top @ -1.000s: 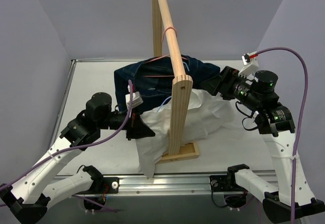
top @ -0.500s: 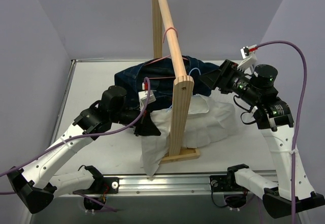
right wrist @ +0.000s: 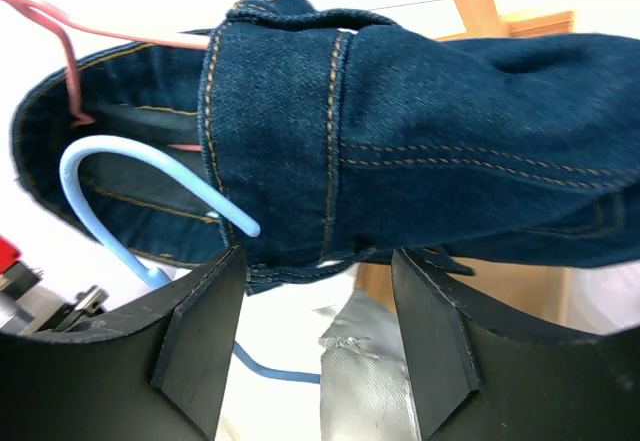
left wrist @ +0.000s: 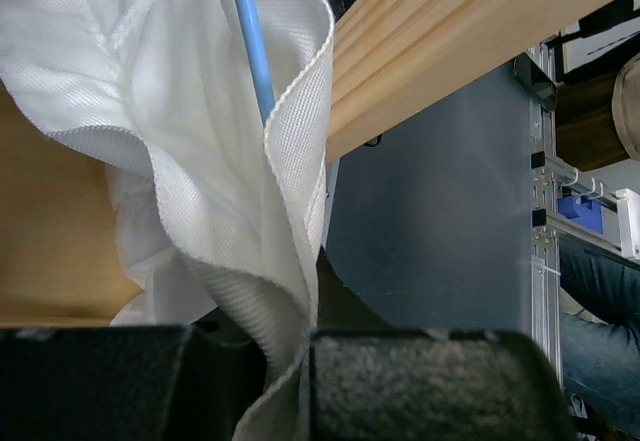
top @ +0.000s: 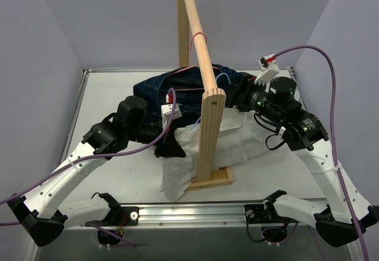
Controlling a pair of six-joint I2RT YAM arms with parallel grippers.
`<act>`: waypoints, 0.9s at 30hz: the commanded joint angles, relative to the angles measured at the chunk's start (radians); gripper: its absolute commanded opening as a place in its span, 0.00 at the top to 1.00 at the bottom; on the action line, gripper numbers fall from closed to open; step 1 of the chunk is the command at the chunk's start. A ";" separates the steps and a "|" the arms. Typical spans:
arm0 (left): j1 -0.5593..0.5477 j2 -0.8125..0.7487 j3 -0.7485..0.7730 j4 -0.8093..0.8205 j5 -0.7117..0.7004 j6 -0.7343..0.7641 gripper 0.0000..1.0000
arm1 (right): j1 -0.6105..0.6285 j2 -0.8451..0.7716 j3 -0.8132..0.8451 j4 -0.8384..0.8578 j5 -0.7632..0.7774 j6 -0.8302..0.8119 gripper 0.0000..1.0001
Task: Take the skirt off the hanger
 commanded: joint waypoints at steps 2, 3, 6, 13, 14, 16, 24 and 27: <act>-0.007 0.008 0.062 0.059 0.009 0.016 0.98 | 0.050 -0.045 0.060 -0.061 0.132 -0.028 0.43; -0.007 0.005 0.060 0.067 0.006 0.012 0.98 | 0.051 -0.065 0.062 -0.078 0.143 -0.033 0.43; -0.006 -0.006 0.055 0.084 -0.016 -0.001 0.98 | 0.051 -0.080 0.068 -0.133 0.172 -0.037 0.39; -0.004 0.003 0.077 0.085 -0.020 0.001 0.98 | 0.051 -0.133 0.040 -0.156 0.189 -0.045 0.37; -0.004 0.003 0.077 0.085 -0.019 0.001 0.98 | 0.051 -0.137 0.043 -0.153 0.181 -0.047 0.37; -0.004 0.005 0.080 0.087 -0.014 0.001 0.98 | 0.051 -0.134 0.045 -0.141 0.137 -0.047 0.39; -0.004 0.022 0.091 0.075 -0.006 0.005 0.98 | 0.066 -0.051 0.066 -0.090 0.040 -0.036 0.45; -0.004 0.028 0.098 0.067 -0.005 0.008 0.98 | 0.080 -0.045 0.072 -0.070 0.051 -0.030 0.46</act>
